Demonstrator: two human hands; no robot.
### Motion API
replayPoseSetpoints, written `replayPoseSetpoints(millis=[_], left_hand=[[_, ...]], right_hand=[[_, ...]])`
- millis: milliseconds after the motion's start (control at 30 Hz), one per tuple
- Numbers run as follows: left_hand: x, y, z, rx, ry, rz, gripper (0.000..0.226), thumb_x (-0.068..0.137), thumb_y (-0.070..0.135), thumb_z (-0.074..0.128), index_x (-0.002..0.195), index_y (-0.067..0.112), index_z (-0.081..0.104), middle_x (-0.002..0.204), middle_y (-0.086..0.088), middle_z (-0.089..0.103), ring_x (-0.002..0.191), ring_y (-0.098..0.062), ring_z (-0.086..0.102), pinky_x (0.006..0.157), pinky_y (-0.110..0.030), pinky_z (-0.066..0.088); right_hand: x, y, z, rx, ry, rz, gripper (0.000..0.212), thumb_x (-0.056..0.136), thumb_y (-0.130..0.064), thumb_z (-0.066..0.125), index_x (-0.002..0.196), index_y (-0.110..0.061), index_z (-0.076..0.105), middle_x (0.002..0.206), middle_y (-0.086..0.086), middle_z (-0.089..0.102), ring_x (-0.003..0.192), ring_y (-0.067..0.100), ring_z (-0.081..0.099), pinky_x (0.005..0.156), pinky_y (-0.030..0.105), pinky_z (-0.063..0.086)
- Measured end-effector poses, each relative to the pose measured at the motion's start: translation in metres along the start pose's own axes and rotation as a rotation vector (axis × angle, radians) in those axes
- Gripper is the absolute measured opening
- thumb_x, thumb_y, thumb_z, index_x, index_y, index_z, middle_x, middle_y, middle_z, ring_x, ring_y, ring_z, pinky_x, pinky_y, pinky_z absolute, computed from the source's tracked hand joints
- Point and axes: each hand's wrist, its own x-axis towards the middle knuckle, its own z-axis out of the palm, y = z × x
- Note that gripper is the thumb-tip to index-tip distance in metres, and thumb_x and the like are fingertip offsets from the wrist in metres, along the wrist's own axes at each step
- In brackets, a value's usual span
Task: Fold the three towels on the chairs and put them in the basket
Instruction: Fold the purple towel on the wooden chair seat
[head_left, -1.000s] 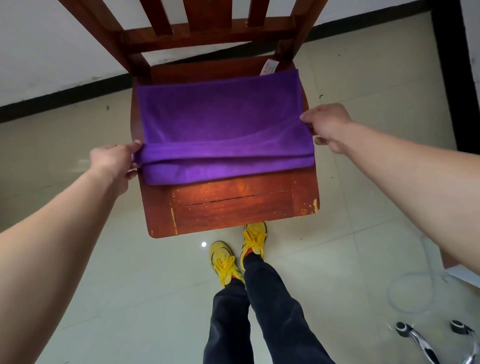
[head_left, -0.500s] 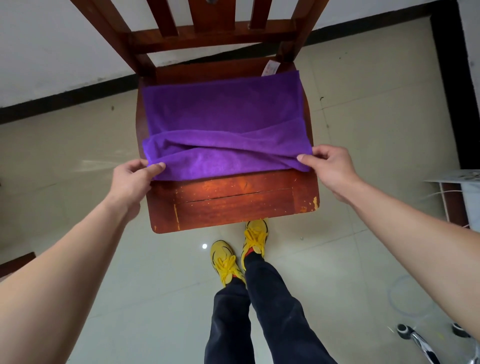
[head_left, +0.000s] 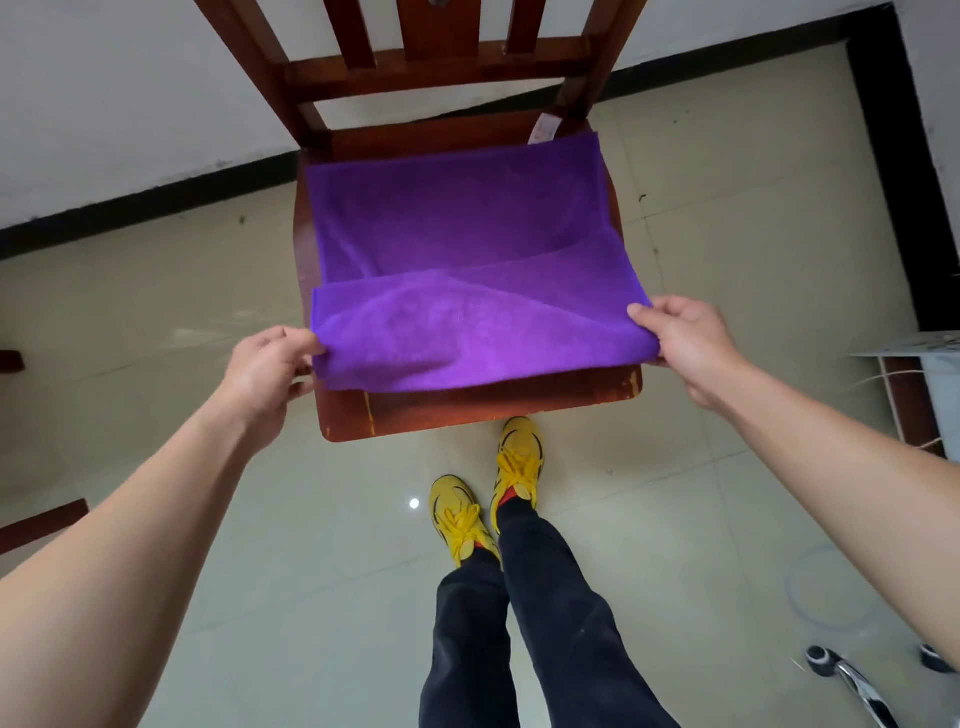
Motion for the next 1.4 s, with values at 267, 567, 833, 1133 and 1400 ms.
replayPoseSetpoints(millis=[267,567,833,1133,1400], left_hand=[[-0.013,-0.05,-0.001,0.146,-0.152,-0.102,0.01,0.082,0.019,0.072,0.075,0.017,0.065,0.07,-0.001,0.058,0.064,-0.014,0.048,0.066,-0.026,0.038],[-0.019,-0.082,-0.01,0.398,-0.103,-0.055,0.014,0.078,0.009,0.077,0.084,0.0,0.069,0.076,-0.005,0.063,0.073,-0.016,0.051,0.064,-0.024,0.037],[-0.016,-0.083,0.002,0.403,-0.078,-0.057,0.024,0.084,0.011,0.072,0.066,0.009,0.057,0.063,-0.002,0.047,0.059,-0.013,0.039,0.056,-0.025,0.031],[-0.008,-0.094,0.005,0.597,0.057,-0.018,0.027,0.082,0.013,0.073,0.063,0.002,0.057,0.056,-0.007,0.043,0.051,-0.022,0.033,0.048,-0.027,0.027],[-0.006,-0.096,0.008,0.733,0.162,-0.032,0.033,0.078,0.017,0.075,0.057,0.009,0.051,0.059,-0.009,0.051,0.058,-0.026,0.044,0.056,-0.031,0.035]], right_hand=[[-0.009,0.032,0.0,-0.142,-0.064,0.026,0.008,0.086,-0.022,0.071,0.086,-0.016,0.066,0.08,-0.006,0.064,0.06,-0.003,0.058,0.056,0.009,0.041],[-0.008,0.06,-0.018,-0.503,-0.148,0.058,0.018,0.072,-0.007,0.081,0.075,-0.02,0.069,0.081,0.005,0.068,0.079,0.018,0.061,0.078,0.028,0.047],[-0.006,0.063,0.001,-0.348,-0.035,0.056,0.019,0.074,0.0,0.076,0.069,-0.017,0.068,0.079,0.007,0.069,0.074,0.015,0.061,0.074,0.023,0.048],[-0.004,0.087,-0.005,-0.487,-0.005,0.067,0.015,0.077,-0.026,0.079,0.067,-0.019,0.07,0.076,-0.001,0.067,0.079,0.016,0.061,0.075,0.025,0.043],[-0.007,0.08,-0.012,-0.762,0.288,-0.002,0.015,0.084,-0.024,0.061,0.069,-0.021,0.062,0.078,0.0,0.066,0.081,0.028,0.061,0.067,0.028,0.044]])
